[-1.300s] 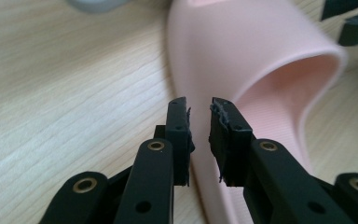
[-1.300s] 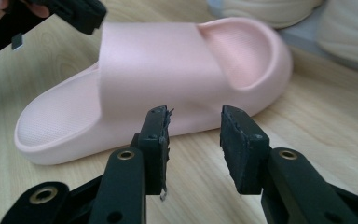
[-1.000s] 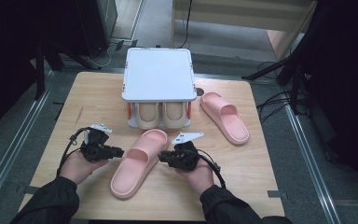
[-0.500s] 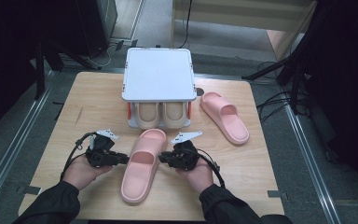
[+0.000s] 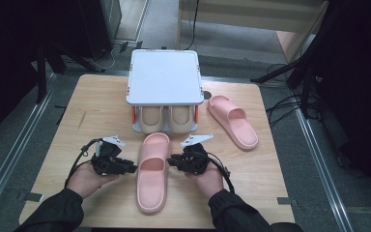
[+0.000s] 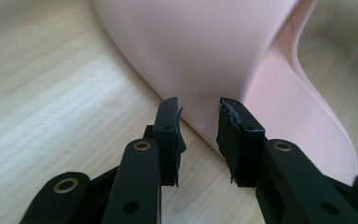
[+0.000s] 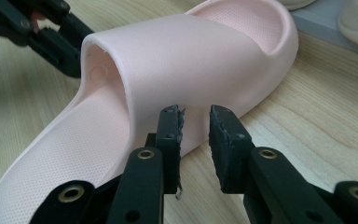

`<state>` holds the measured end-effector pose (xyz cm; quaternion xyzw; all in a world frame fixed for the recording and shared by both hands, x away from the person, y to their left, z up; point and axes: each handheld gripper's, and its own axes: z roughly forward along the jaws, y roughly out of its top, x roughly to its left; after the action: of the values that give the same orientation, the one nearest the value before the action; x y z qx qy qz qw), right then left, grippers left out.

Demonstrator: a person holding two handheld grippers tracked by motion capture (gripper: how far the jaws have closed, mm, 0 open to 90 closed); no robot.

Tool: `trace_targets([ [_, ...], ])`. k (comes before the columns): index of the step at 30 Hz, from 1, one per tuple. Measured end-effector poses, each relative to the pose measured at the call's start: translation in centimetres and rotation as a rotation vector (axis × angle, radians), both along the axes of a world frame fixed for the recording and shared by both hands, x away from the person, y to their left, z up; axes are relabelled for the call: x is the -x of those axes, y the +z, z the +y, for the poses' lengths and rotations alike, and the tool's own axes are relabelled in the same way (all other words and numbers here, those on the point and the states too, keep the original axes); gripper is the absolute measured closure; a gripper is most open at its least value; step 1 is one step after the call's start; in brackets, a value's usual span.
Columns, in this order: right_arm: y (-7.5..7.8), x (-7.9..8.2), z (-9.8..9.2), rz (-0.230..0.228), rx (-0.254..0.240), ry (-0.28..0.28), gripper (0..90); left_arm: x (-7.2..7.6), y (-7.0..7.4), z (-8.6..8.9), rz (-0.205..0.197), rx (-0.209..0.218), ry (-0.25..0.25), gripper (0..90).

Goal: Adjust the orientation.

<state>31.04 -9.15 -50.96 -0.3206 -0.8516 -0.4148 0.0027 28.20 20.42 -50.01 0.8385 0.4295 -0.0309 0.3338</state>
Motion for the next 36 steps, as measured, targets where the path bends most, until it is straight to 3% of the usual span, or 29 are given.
trace_targets([
  [6, 0.4, -0.1, -0.7, -0.022, -0.017, -0.015, 68.6, -0.5, 0.5, 1.1, -0.018, 0.024, 0.033, 58.6],
  [13, 0.9, -0.5, -2.2, -0.046, -0.048, -0.047, 64.8, -1.3, 0.6, 1.9, 0.0, 0.036, 0.054, 46.7],
  [21, 1.8, -1.4, -3.7, -0.064, -0.049, -0.074, 64.2, -1.5, 0.6, 2.4, -0.012, 0.047, 0.075, 42.9],
  [25, 2.4, -2.0, -4.8, -0.066, -0.076, -0.083, 62.8, -1.5, 0.6, 2.8, -0.012, 0.044, 0.081, 41.8],
  [36, 3.4, -3.7, -8.0, -0.077, -0.082, -0.154, 63.2, -1.5, 0.7, 3.2, -0.017, 0.049, 0.101, 38.5],
])
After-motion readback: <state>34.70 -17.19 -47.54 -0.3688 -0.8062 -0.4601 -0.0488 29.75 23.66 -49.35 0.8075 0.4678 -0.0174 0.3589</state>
